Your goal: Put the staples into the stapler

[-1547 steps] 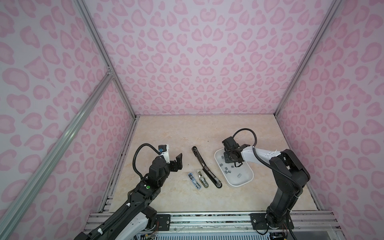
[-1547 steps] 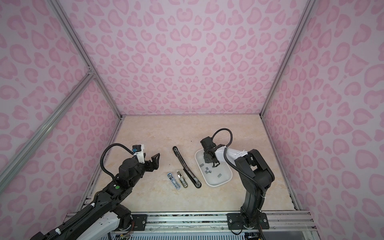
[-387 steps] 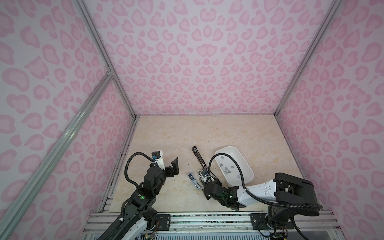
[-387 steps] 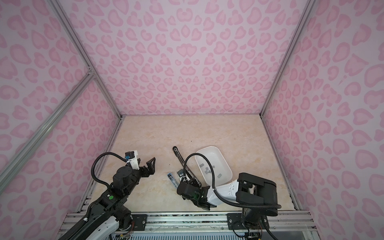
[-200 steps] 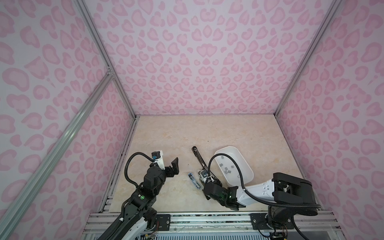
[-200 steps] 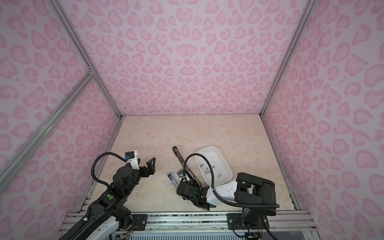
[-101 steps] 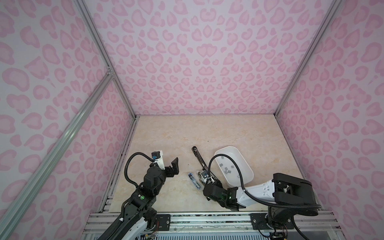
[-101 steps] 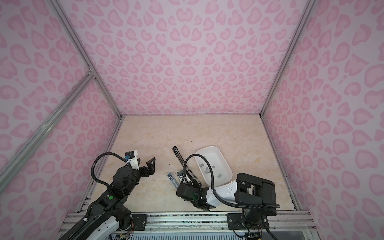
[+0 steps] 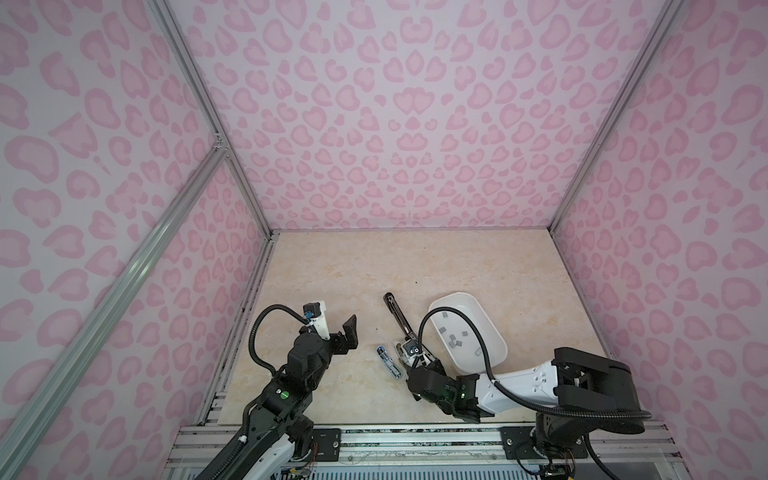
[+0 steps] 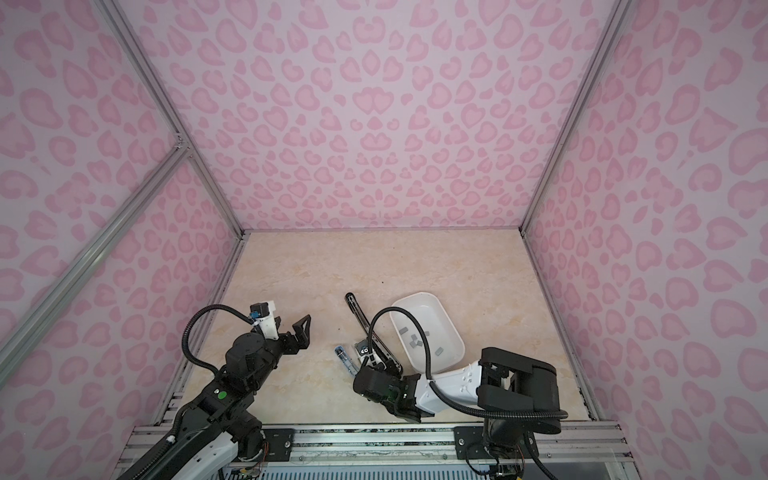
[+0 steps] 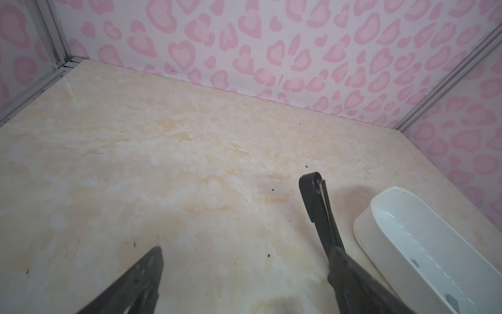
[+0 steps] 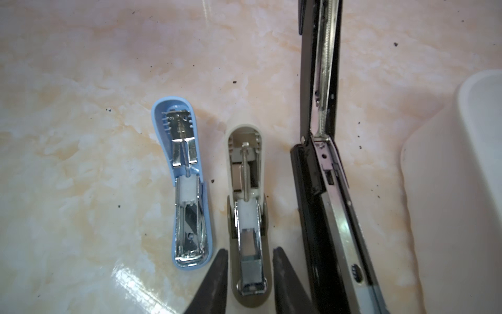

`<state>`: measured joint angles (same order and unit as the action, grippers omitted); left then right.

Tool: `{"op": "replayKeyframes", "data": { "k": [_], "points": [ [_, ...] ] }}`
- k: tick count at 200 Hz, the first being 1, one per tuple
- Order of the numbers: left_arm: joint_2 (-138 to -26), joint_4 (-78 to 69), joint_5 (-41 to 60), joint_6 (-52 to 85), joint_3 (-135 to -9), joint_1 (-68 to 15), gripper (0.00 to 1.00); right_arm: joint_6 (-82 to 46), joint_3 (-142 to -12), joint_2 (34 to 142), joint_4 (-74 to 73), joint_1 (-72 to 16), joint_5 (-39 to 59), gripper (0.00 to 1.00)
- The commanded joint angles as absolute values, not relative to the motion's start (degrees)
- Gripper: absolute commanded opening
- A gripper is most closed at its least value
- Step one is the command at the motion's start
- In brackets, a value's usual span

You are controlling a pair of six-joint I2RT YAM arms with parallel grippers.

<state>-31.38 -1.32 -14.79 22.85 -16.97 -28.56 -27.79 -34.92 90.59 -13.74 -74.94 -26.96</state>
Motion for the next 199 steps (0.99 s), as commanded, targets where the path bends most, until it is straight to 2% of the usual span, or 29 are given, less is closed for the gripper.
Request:
{"op": "replayKeyframes", "data": {
  "k": [1,43,87,199],
  "points": [
    [-31.4,-2.8,-14.9,22.6,-17.3,-28.5,0.96,-27.1,-34.6,89.1,-13.1,-75.1,-28.5,0.32],
    [-31.2,-2.7,-14.9,22.6,-17.2,-28.5,0.96,-26.2,-35.4,87.7,-11.7,-75.0,-29.9,0.27],
    [-31.2,-2.6,-14.9,22.7,-17.3,-28.5,0.96,-26.8,-36.2,90.7,-11.4,-74.6,-30.3,0.20],
    [-31.2,-2.7,-14.8,22.6,-17.3,-28.5,0.96,-29.0,-37.8,96.4,-10.2,-74.4,-28.8,0.16]
  ]
}}
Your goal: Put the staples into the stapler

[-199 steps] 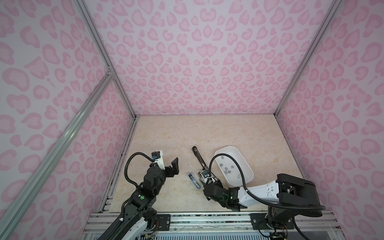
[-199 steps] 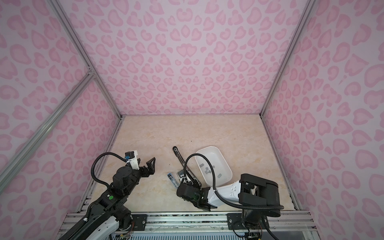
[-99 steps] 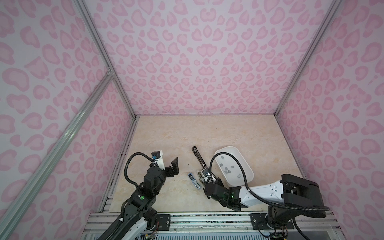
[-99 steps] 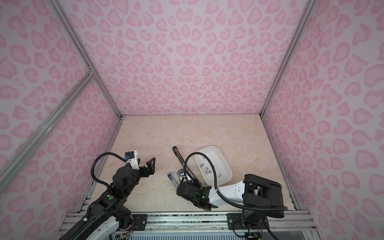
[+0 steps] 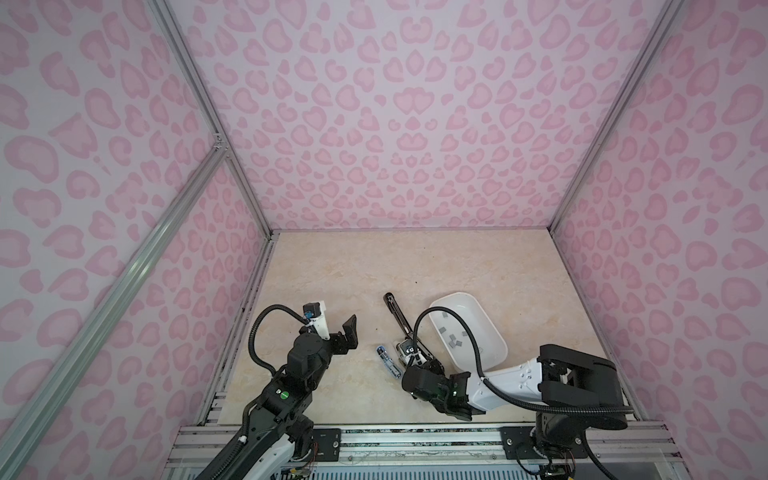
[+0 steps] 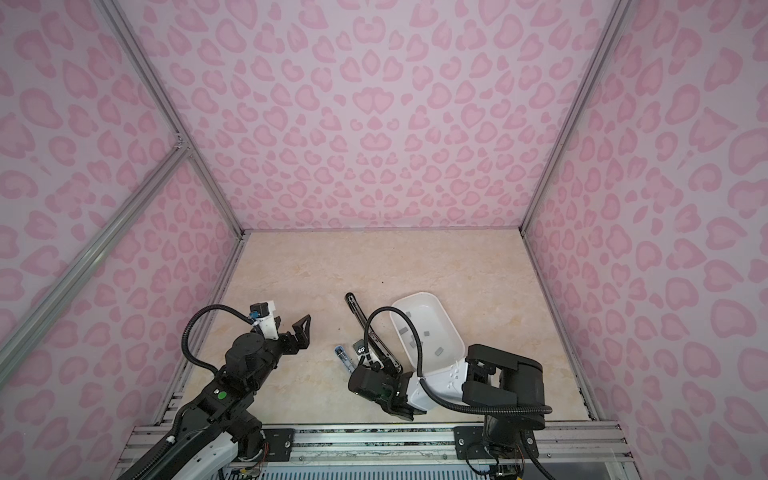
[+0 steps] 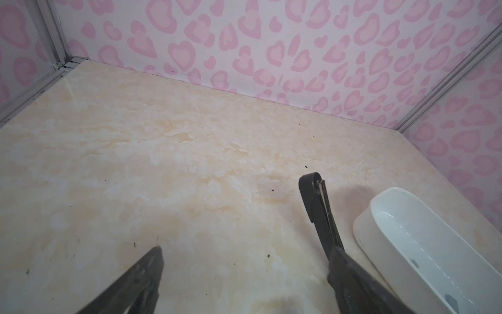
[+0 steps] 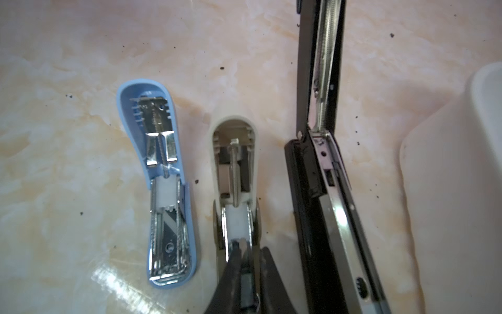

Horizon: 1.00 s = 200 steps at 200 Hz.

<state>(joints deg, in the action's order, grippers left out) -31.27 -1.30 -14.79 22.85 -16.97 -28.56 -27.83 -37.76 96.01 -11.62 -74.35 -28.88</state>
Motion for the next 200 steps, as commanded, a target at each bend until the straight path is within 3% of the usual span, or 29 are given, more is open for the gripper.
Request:
{"op": "replayKeyframes", "data": {
  "k": [1,60,120,169,200],
  "points": [
    [-31.2,-2.7,-14.8,22.6,-17.3,-28.5,0.96,-29.0,-37.8,96.3,-10.2,-74.4,-28.8,0.16],
    [-31.1,-2.6,-14.9,22.6,-17.3,-28.5,0.96,-27.3,-39.3,92.0,-7.2,-73.9,-29.0,0.16],
    [-30.7,-2.4,-14.7,22.7,-17.4,-28.5,0.96,-23.3,-42.6,77.9,4.9,-71.4,-32.6,0.22],
    [-31.0,-2.4,-15.5,22.9,-17.2,-28.5,0.97,-27.5,-44.1,71.0,16.7,-52.9,-27.4,0.27],
    [-32.3,-2.5,-15.5,22.9,-17.1,-28.5,0.97,-28.1,-38.2,70.6,11.0,-42.6,-14.9,0.27]
  ]
}}
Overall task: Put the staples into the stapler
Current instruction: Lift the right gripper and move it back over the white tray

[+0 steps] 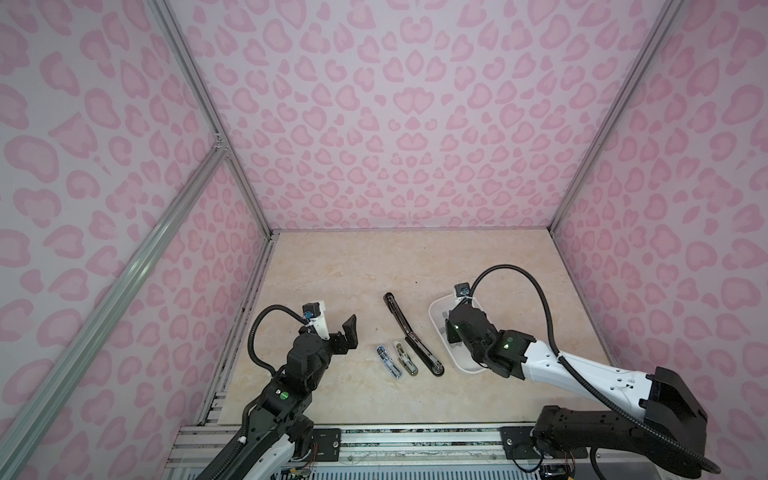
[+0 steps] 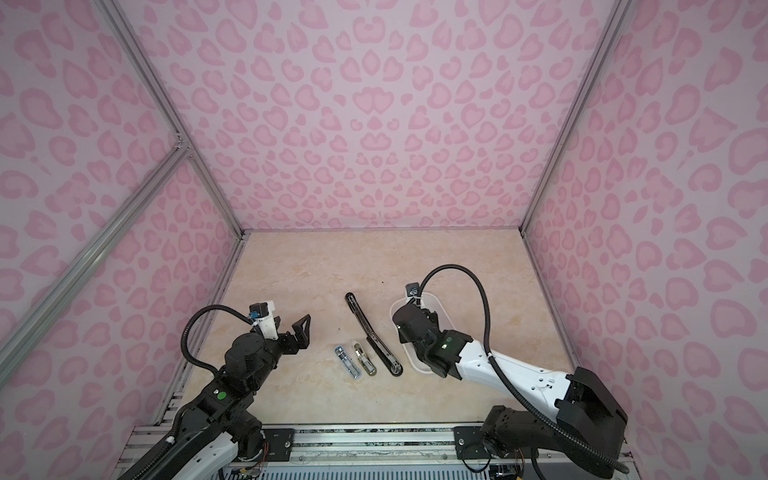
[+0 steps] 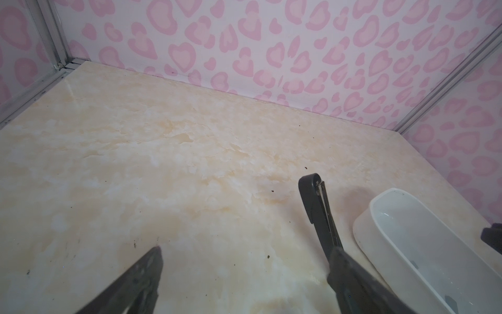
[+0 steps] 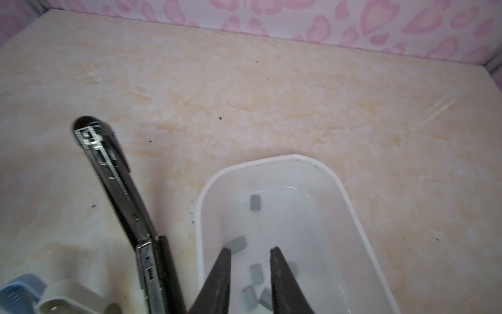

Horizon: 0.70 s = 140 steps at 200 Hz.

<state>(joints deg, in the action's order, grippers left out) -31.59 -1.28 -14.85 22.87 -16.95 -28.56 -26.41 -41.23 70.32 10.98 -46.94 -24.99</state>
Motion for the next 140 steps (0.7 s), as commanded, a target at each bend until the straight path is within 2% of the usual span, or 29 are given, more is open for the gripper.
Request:
{"op": "replayKeyframes", "data": {
  "k": [1,66,91,140],
  "points": [
    [-32.3,-2.5,-15.5,22.9,-17.1,-28.5,0.97,-28.1,-38.2,70.7,10.8,-42.5,-14.7,0.28],
    [-35.7,-2.5,-16.5,19.8,-17.7,-28.5,0.99,-27.0,-46.6,77.7,23.7,-39.3,-9.4,0.32],
    [-39.3,-1.3,-17.6,18.4,-19.6,-28.5,0.95,-22.8,-49.9,81.7,22.0,-37.4,-4.6,0.33],
    [-41.9,-3.0,-21.2,17.2,-18.9,-28.5,0.95,-14.8,-60.8,94.9,23.4,-36.2,-6.2,0.42]
  ]
}}
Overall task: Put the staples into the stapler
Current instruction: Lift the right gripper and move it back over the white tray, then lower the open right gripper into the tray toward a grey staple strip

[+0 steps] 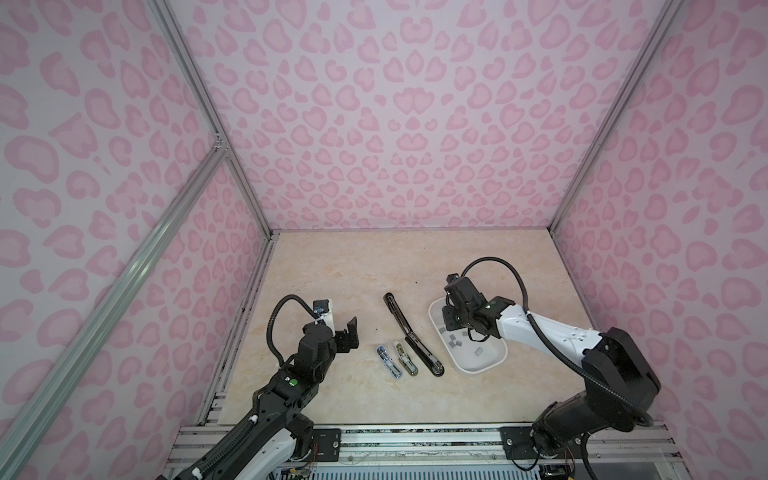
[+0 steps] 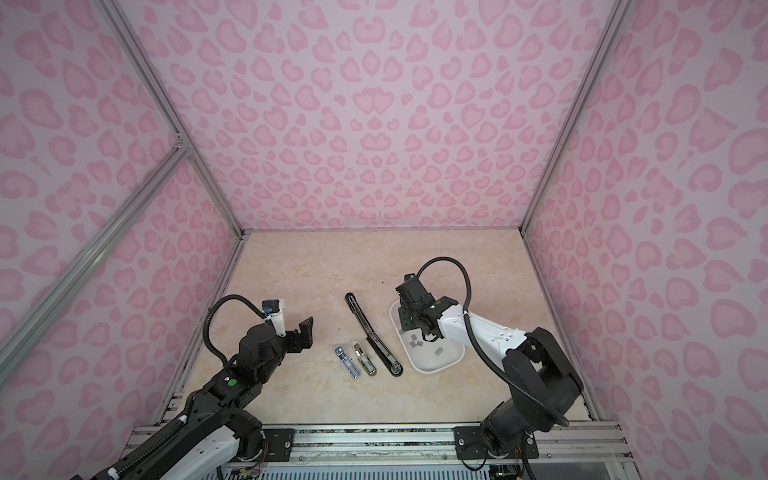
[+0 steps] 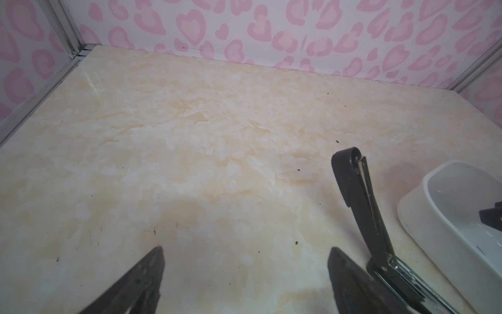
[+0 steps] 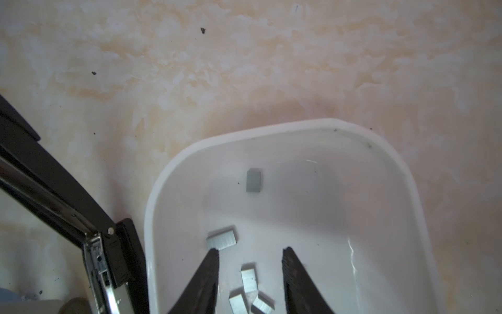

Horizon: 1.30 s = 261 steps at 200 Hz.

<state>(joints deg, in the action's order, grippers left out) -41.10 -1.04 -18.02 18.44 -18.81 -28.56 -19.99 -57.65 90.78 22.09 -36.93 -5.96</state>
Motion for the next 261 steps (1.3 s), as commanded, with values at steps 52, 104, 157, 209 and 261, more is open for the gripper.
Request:
{"op": "replayKeyframes", "data": {
  "k": [52,104,157,209,261],
  "points": [
    [-41.9,-2.8,-23.4,15.7,-19.2,-28.5,0.94,-14.5,-61.2,100.2,19.6,-34.2,-6.9,0.41],
    [-38.6,-1.8,-22.2,15.9,-18.0,-28.5,0.94,-22.2,-50.6,90.2,18.9,-33.0,-9.9,0.38],
    [-35.9,-0.8,-21.4,16.3,-17.2,-28.5,0.94,-25.2,-44.8,86.7,19.2,-33.1,-7.1,0.36],
    [-34.4,-0.7,-21.7,16.4,-16.6,-28.5,0.95,-24.8,-41.7,82.7,20.9,-33.0,-6.8,0.31],
    [-34.5,-0.6,-21.5,16.4,-16.7,-28.5,0.95,-24.7,-41.8,85.2,21.8,-33.0,-4.7,0.28]
  ]
}}
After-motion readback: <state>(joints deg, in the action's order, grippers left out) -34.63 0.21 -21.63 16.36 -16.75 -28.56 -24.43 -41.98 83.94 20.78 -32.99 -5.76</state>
